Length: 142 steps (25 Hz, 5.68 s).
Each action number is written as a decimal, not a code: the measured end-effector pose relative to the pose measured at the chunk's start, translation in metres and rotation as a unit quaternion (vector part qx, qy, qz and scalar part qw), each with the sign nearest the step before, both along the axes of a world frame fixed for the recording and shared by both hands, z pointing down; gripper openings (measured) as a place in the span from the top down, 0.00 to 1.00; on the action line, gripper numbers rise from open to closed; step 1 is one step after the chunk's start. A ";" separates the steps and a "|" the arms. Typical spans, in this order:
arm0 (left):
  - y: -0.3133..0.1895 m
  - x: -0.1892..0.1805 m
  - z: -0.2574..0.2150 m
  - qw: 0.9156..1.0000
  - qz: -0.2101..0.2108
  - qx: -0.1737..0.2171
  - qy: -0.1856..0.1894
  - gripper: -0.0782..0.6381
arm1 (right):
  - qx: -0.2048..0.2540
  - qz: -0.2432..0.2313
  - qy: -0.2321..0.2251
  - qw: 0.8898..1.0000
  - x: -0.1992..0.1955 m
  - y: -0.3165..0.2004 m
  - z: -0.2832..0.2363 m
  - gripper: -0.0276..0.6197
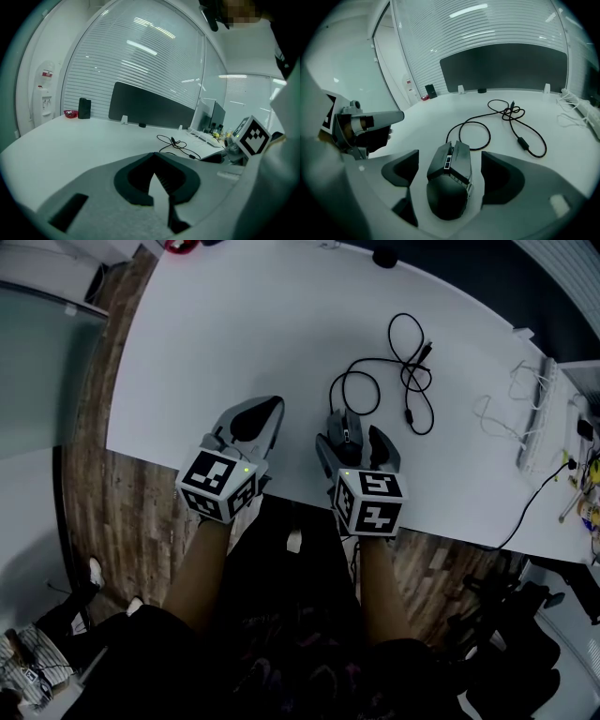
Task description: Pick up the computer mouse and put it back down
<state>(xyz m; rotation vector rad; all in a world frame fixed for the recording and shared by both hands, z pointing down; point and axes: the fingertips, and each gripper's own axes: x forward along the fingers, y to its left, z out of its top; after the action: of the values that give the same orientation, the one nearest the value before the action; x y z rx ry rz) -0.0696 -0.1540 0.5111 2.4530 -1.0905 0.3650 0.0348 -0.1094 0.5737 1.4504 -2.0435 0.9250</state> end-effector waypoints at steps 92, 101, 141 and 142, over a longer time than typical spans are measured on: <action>-0.021 0.028 -0.174 0.984 0.013 0.172 0.044 0.90 | 0.274 0.096 -0.021 0.957 0.086 -0.028 -0.230 0.48; -0.027 0.036 -0.205 0.978 0.015 0.204 0.051 0.90 | 0.302 0.101 -0.018 0.948 0.097 -0.029 -0.258 0.48; -0.060 0.032 -0.154 0.988 0.005 0.149 0.027 0.90 | 0.221 0.099 -0.036 0.969 0.094 -0.054 -0.188 0.48; -0.060 0.031 -0.150 0.989 0.004 0.144 0.026 0.90 | 0.216 0.098 -0.037 0.971 0.092 -0.054 -0.183 0.48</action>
<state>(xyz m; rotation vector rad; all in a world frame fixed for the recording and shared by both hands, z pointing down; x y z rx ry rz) -0.0388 -0.2145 0.3616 2.7010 -1.1826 0.1520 0.1271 -0.1638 0.3907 1.8971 -2.2858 0.6353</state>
